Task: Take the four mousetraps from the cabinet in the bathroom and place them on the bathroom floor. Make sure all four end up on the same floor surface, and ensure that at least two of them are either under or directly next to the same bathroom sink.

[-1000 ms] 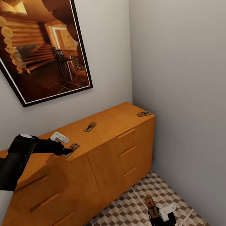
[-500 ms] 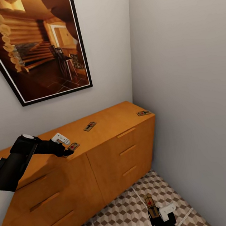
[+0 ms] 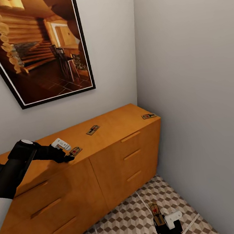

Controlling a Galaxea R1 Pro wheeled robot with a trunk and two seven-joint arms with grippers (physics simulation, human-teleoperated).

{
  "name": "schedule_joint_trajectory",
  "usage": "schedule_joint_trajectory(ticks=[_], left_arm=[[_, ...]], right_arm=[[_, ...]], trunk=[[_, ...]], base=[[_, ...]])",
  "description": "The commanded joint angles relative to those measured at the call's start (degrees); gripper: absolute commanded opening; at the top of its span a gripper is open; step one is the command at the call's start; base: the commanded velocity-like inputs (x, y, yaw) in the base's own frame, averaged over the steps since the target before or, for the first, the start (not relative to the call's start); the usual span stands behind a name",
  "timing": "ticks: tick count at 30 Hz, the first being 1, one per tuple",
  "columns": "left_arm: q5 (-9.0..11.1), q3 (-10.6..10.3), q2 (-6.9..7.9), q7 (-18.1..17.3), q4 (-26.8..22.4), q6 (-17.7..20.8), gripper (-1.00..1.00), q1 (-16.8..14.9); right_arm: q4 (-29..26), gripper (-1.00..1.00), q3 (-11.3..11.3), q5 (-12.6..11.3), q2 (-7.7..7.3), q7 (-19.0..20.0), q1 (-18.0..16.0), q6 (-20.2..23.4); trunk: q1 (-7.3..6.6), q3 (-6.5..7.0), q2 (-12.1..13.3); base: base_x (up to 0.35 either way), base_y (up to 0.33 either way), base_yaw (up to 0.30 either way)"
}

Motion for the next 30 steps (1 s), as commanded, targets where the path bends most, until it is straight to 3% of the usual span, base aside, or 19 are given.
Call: schedule_joint_trajectory(ticks=[1, 30], left_arm=[[-0.56, -0.04, 0.11, -0.55, -0.06, 0.24, 1.00, -0.06], [-0.56, -0.11, 0.01, -0.34, 1.49, 0.15, 1.00, -0.06]], right_arm=[[0.06, -1.00, 0.18, 0.49, 0.01, -0.59, -0.04, -0.08], [0.06, -1.00, 0.22, 0.49, 0.03, -0.59, -0.04, -0.08]], trunk=[[0.00, -0.06, -0.03], [0.00, -0.89, -0.03]], base=[[0.000, 0.000, 0.000], [0.000, 0.000, 0.000]])
